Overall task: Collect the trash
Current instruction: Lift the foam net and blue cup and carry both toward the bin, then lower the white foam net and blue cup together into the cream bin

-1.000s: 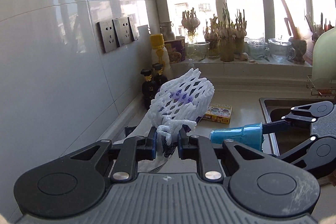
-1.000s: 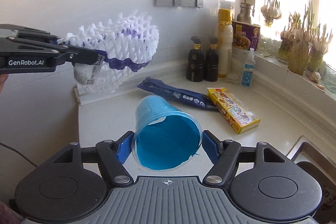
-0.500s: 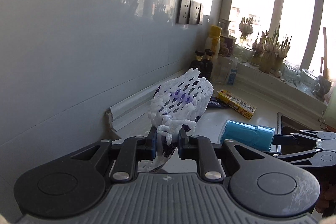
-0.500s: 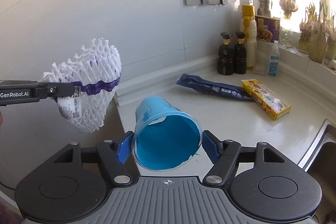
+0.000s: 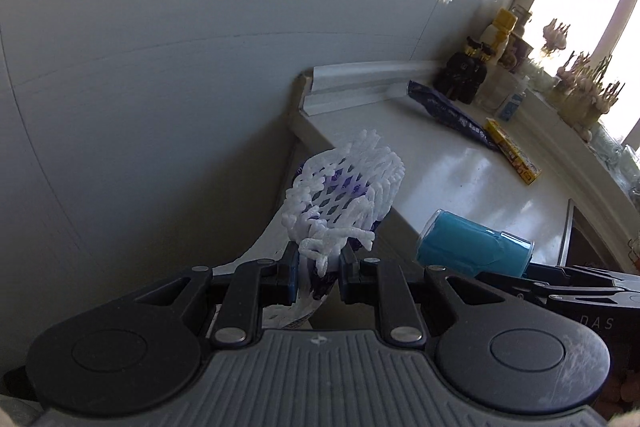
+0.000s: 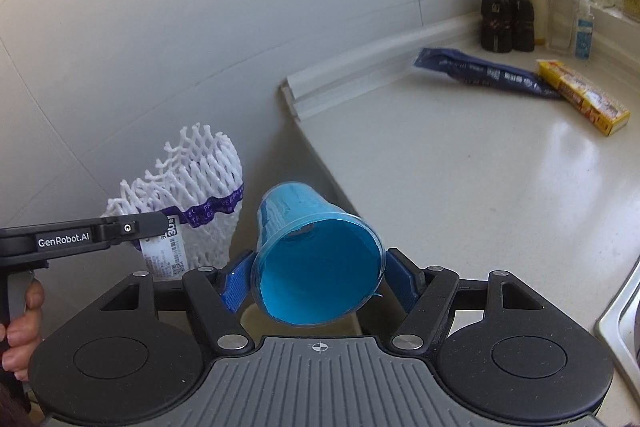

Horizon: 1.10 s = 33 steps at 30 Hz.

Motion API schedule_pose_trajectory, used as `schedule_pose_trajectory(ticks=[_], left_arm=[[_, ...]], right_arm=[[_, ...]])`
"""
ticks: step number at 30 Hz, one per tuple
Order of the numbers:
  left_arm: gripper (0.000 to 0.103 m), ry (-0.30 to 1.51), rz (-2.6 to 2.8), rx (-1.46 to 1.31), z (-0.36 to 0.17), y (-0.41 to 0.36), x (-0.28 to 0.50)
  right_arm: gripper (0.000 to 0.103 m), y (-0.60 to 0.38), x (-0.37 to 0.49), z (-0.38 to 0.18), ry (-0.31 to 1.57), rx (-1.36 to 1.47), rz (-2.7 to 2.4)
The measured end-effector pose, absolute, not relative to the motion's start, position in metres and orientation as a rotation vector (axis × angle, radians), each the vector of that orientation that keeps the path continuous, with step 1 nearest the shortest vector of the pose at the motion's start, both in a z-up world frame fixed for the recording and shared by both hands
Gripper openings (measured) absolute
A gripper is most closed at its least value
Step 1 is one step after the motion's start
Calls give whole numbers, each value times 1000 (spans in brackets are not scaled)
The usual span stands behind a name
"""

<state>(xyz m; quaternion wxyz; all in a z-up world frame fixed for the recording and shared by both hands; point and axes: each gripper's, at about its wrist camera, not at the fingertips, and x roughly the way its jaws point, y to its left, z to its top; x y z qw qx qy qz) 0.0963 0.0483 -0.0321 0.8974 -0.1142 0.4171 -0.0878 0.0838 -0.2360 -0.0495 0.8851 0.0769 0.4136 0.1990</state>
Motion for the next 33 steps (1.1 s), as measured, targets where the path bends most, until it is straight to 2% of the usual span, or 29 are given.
schedule_pose_trajectory(ticks=[9, 15, 33], left_arm=[[17, 994, -126, -325, -81, 71, 85], [17, 1081, -66, -258, -121, 77, 83], [18, 1187, 6, -239, -209, 82, 99]], right_arm=[[71, -206, 81, -94, 1027, 222, 393], [71, -188, 85, -130, 1093, 225, 374], [71, -178, 122, -220, 1300, 265, 260]])
